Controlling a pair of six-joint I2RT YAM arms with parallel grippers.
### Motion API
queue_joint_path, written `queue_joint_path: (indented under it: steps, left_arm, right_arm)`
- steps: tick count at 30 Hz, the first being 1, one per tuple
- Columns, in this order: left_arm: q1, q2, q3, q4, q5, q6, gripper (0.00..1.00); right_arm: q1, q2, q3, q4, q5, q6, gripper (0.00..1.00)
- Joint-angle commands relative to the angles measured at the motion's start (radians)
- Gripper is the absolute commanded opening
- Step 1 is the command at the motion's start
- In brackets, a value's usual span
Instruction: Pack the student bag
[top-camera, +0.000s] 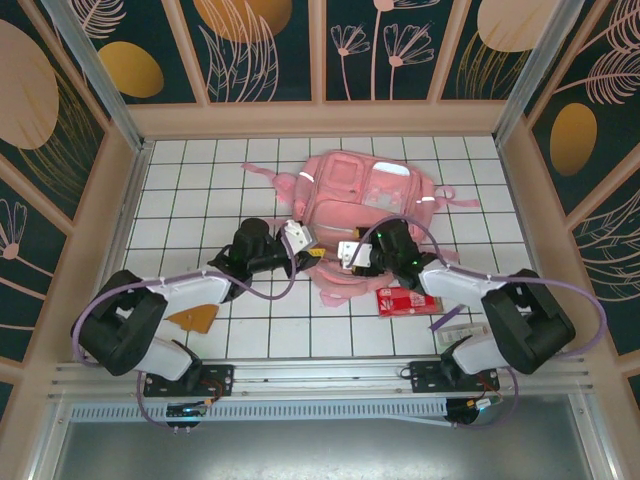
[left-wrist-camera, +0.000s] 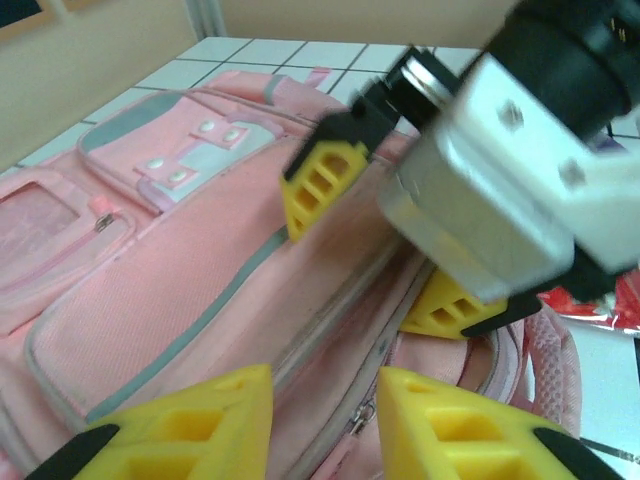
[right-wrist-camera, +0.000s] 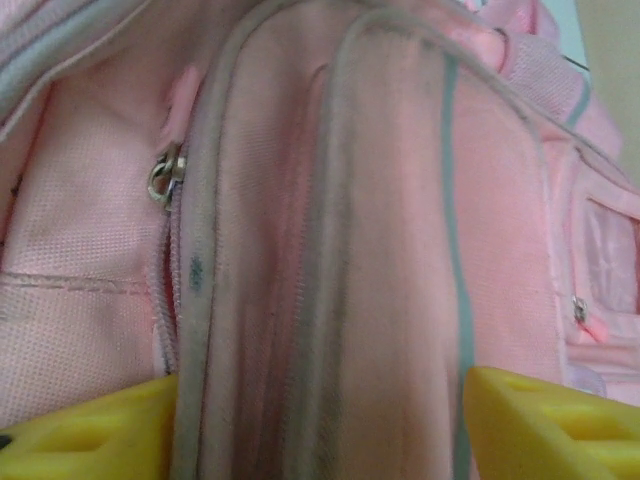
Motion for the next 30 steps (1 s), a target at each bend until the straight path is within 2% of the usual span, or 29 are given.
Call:
queue_joint_path:
  steps: [1,3,5,6,7,8,9,12,14,17,23,29,30]
  left_arm:
    - [0.006,-0.059,-0.029,0.087,-0.08,-0.15,0.35]
    - [0.006,-0.106,-0.052,0.101,-0.162,-0.233,0.44]
    - [0.006,-0.158,-0.065,0.07,-0.292,-0.329,0.59]
    - [0.006,-0.178,-0.065,0.039,-0.323,-0.352,0.63]
    - [0.006,-0.199,-0.059,-0.009,-0.337,-0.374,0.7]
    - [0.006,-0.219,-0.052,-0.056,-0.347,-0.406,0.9]
    - [0.006,-0.235,-0.043,-0.095,-0.34,-0.419,0.99]
    - [0.006,-0.252,0.0,-0.204,-0.228,-0.404,0.99]
    - [0.006,-0.235,0.025,-0.245,-0.18,-0.394,0.99]
    - [0.006,-0.206,0.027,-0.236,-0.12,-0.353,0.97]
    - [0.006,-0.167,-0.007,-0.167,-0.069,-0.243,0.77]
    - [0.006,-0.032,0.026,-0.045,-0.067,-0.173,0.63]
    - [0.006,-0.007,0.032,-0.032,-0.062,-0.158,0.58]
  right_arm:
    - [0.034,0.063,0.01,0.096,0.09,-0.02,0.59]
    - [0.041,0.101,0.03,0.102,0.094,0.0,0.48]
    - [0.04,0.113,0.045,0.136,0.087,0.048,0.17]
    - [0.04,0.107,0.049,0.163,0.085,0.078,0.09]
    - [0.036,0.097,0.055,0.182,0.08,0.102,0.02]
    - [0.029,0.084,0.065,0.181,0.062,0.115,0.0]
    - [0.021,0.068,0.073,0.182,0.036,0.132,0.0]
    - [-0.008,0.015,0.072,0.246,-0.026,0.192,0.0]
    - [-0.044,-0.024,0.061,0.295,-0.115,0.248,0.0]
    - [-0.06,-0.041,0.059,0.358,-0.153,0.326,0.0]
    - [-0.096,-0.047,0.049,0.392,-0.195,0.353,0.0]
    - [-0.072,-0.079,0.027,0.411,-0.225,0.312,0.0]
    - [-0.071,-0.083,0.027,0.405,-0.226,0.299,0.0]
